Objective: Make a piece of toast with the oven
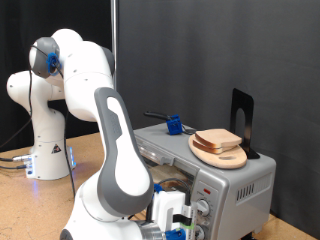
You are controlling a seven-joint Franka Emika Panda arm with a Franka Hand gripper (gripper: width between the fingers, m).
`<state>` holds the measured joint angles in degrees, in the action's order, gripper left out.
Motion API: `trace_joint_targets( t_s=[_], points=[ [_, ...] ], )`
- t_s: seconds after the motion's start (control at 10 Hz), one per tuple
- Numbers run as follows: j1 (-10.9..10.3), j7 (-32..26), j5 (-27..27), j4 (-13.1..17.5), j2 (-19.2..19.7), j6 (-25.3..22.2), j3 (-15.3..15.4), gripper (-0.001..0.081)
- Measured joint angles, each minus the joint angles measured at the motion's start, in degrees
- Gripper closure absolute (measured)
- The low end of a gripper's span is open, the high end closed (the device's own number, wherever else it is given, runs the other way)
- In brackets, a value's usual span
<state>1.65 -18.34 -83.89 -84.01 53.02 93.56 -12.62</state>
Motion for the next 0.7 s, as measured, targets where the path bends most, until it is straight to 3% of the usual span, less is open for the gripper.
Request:
trace_joint_targets(
  t_s=[0.1,0.2,0.5,0.7],
  points=[
    [0.00,0.20,0.00,0.00,-0.12,0.00,-0.01,0.0764],
    [0.00,0.31,0.00,-0.01,-0.19,0.01,-0.02,0.0793],
    [0.01,-0.14,-0.45,0.00,-0.30,0.49,-0.03,0.0803],
    [0.14,-4.36,-2.74,-0.02,-0.31,1.04,0.06,0.0805]
  ],
)
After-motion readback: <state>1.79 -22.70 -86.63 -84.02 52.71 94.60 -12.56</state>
